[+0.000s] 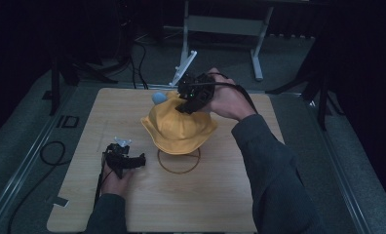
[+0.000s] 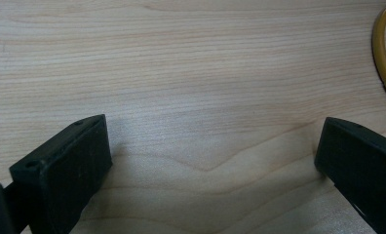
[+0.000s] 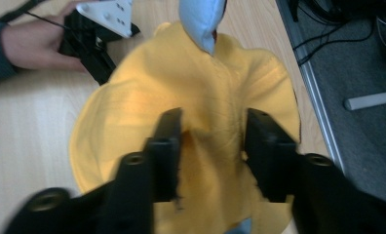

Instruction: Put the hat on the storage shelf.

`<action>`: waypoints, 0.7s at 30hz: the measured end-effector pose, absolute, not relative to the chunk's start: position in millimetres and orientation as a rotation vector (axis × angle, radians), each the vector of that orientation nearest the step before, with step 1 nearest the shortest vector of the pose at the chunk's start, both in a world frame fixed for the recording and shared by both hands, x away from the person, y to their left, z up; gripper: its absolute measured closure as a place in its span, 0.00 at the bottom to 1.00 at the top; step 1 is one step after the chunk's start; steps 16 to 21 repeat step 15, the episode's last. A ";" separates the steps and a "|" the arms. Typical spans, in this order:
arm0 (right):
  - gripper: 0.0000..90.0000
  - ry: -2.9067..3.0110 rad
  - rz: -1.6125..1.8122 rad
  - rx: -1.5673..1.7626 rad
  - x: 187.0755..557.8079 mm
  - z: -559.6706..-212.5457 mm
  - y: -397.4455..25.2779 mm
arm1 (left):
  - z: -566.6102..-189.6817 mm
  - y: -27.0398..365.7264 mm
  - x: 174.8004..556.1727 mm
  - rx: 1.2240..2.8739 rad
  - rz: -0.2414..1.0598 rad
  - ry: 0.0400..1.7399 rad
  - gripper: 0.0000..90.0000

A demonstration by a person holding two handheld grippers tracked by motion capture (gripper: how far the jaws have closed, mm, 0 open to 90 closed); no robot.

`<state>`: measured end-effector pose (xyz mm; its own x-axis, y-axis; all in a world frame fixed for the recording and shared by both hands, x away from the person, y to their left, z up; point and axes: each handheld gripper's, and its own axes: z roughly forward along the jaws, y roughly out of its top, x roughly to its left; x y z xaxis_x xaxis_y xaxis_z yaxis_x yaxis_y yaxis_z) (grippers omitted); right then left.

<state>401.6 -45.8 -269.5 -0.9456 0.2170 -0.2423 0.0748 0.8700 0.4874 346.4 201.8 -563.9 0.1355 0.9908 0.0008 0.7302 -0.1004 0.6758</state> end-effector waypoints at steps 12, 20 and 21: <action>0.31 2.642 0.748 0.308 401.7 -252.2 -61.3 | -563.9 201.7 346.5 1.890 0.642 1.648 0.00; 0.30 2.628 0.765 0.311 401.3 -249.0 -63.9 | -564.0 201.6 346.5 1.890 0.642 1.647 0.00; 0.30 2.628 0.765 0.311 401.3 -249.0 -63.9 | -564.0 201.6 346.5 1.890 0.642 1.647 0.00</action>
